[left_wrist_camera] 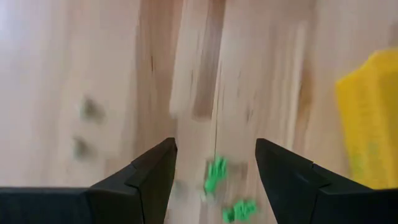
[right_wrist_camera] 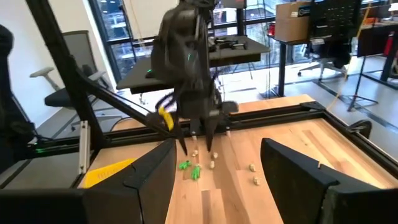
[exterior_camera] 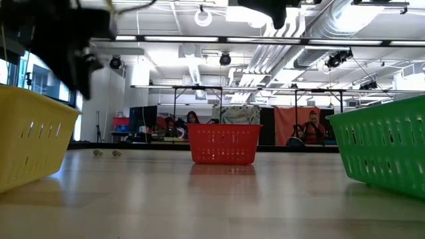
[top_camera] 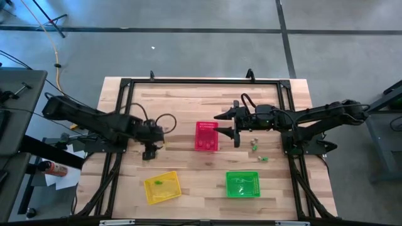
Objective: Sort Halloween decoration
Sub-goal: Put the green skeleton toy into the yellow bin
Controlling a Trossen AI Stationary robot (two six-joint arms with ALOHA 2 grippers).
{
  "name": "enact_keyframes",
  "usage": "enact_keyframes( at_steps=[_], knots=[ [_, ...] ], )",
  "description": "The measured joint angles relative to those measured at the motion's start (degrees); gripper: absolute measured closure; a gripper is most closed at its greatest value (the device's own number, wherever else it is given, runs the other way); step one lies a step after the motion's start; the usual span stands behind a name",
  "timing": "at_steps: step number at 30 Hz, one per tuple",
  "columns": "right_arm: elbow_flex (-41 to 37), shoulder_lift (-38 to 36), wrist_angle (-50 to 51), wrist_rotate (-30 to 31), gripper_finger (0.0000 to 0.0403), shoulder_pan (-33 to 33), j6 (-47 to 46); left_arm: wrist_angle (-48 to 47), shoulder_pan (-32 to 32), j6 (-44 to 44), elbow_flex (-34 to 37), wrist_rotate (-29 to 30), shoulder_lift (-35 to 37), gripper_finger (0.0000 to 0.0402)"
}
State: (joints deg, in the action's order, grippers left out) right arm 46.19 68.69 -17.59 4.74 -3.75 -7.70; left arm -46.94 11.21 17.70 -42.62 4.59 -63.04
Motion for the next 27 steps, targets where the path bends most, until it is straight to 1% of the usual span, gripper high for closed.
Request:
enact_keyframes(
  at_steps=[2,4,8,16,20,27],
  knots=[
    [0.0,0.0,0.1,1.0,0.0176,0.0,0.0,0.7,0.3,2.4,2.8,-0.7,-1.0,0.019],
    [0.0,0.0,0.1,1.3,0.0176,0.0,0.0,0.2,0.5,2.8,5.2,-0.7,-2.1,0.019],
    [0.0,0.0,0.7,1.3,0.0176,0.0,0.0,1.1,1.0,0.4,7.8,-0.1,-5.1,0.019],
    [0.0,0.0,2.1,1.3,0.0176,0.0,0.0,6.7,2.3,-2.9,7.9,-4.1,-11.1,0.019],
    [0.0,0.0,2.7,1.3,0.0176,0.0,0.0,8.6,3.8,-3.9,7.9,-4.1,-14.1,0.019],
    [0.0,0.0,4.0,1.4,0.0176,0.0,0.0,8.9,5.2,-3.9,7.6,-3.7,-19.1,0.019]
  ],
)
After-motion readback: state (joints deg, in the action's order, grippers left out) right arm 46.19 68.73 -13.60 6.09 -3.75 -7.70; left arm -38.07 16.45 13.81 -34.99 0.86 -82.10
